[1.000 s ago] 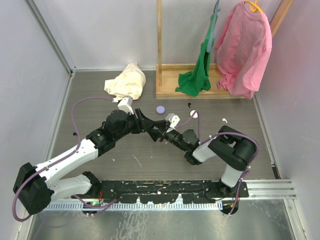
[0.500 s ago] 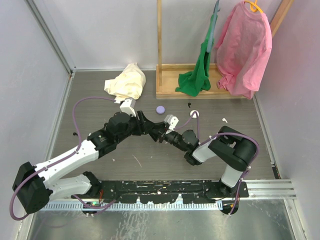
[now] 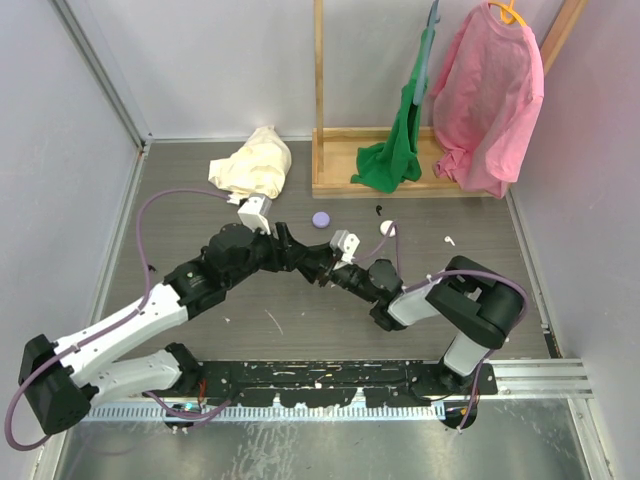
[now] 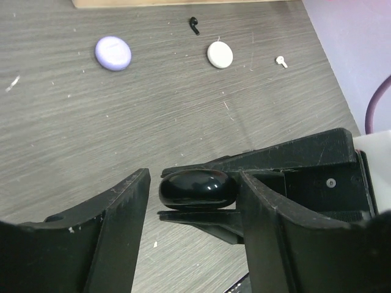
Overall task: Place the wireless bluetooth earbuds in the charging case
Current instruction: Pick up the charging case at the center of the board, then open the charging case, then move the earbud to the center of the board.
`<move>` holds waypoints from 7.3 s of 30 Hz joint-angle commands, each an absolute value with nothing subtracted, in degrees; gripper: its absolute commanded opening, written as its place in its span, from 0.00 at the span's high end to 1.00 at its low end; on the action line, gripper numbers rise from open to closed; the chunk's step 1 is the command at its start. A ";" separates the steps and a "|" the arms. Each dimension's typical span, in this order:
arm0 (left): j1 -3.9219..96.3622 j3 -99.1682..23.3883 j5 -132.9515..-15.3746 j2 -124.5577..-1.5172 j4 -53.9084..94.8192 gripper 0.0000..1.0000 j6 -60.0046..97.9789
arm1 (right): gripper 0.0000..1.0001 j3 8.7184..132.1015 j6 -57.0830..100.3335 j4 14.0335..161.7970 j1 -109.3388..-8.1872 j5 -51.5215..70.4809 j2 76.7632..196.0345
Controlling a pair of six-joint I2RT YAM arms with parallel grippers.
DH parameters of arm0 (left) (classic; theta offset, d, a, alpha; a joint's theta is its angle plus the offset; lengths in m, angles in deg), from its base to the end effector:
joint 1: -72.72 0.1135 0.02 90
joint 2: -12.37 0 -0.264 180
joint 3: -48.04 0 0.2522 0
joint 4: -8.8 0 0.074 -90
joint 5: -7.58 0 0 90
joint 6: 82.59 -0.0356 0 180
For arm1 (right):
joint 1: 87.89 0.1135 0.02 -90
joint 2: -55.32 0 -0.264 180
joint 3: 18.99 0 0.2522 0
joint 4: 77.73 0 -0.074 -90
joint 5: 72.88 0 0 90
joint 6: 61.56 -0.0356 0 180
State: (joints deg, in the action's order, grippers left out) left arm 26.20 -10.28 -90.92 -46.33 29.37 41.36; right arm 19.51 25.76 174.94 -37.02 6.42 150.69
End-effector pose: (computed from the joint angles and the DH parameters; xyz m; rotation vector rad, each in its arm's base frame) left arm 0.1669 -0.1684 0.2984 0.1181 2.0117 -0.7801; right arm 0.1763 0.2271 0.1948 -0.7019 1.1610 0.9145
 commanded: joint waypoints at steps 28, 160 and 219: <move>26.48 -16.71 -58.07 -36.31 29.64 0.20 16.01 | 0.99 15.81 17.21 165.40 -45.38 -22.85 122.45; 98.49 -32.15 -92.77 -85.21 56.74 0.41 41.34 | 0.99 9.50 33.16 142.26 -46.39 -12.18 116.40; 92.85 -30.59 -79.70 -87.11 56.32 0.84 40.78 | 0.99 6.99 34.97 142.39 -46.36 -10.82 112.81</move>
